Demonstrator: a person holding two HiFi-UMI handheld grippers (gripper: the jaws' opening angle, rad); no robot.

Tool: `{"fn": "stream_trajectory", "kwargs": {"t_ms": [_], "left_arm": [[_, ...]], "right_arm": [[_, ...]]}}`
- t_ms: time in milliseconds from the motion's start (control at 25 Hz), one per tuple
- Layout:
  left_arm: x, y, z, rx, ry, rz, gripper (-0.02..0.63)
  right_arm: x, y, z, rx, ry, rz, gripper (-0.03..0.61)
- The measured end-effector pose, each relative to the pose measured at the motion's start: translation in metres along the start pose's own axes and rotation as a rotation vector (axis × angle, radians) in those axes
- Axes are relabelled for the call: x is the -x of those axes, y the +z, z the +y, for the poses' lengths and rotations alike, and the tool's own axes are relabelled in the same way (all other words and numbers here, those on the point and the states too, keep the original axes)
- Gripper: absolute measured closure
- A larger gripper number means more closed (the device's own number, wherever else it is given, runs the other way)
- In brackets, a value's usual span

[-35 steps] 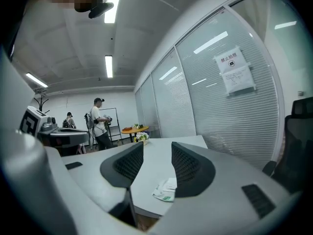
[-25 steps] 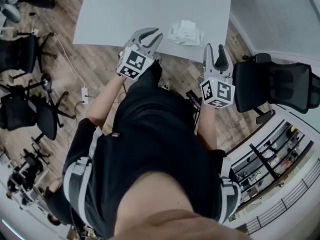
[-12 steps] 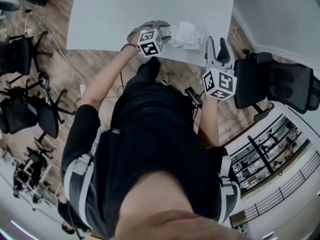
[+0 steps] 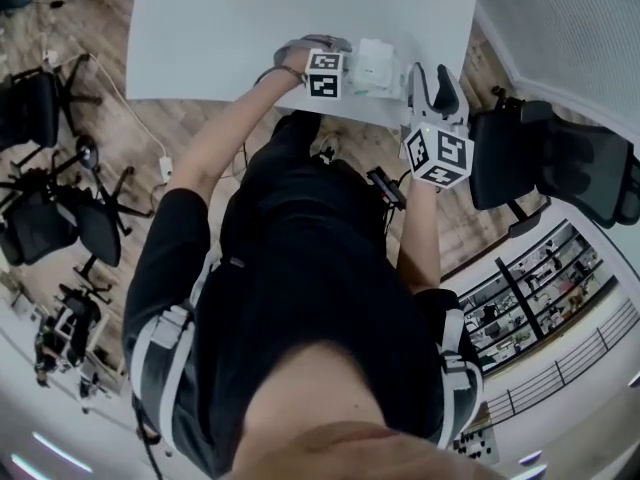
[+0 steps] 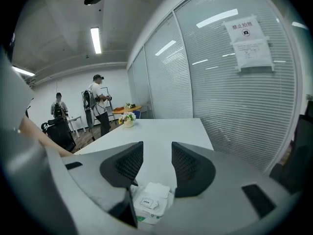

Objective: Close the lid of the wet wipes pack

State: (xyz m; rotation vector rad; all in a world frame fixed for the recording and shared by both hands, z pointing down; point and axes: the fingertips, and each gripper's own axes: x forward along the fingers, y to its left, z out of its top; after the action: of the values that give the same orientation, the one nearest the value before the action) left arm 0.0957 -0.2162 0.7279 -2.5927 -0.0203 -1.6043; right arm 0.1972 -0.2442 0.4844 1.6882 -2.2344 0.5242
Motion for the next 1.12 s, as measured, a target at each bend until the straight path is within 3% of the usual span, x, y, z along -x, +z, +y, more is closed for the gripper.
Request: {"fn": "stream_trajectory", "kwargs": {"t_ms": [240,360,600,1120], "left_arm": [[-0.02,-0.006,0.004,-0.062,-0.019,0.021,0.416],[-0.022,-0.009,0.005,-0.051,-0.039,0.021,0.416],[-0.022,-0.011,0.006,-0.008,-0.082,-0.032,0.416],[-0.024,-0.011,0.009,0.0,-0.125,-0.03,0.416]], "right_arm": [[-0.033,-0.012,-0.001,0.016,0.044,0.06,0.379],[-0.05,-0.018,0.003,0.043,0.093,0.115,0.376],[-0.092,-0.057,0.017,0.194,0.326,0.348,0.373],[-0.164,-0.178,0.014,0.51,0.774,0.863,0.382]]}}
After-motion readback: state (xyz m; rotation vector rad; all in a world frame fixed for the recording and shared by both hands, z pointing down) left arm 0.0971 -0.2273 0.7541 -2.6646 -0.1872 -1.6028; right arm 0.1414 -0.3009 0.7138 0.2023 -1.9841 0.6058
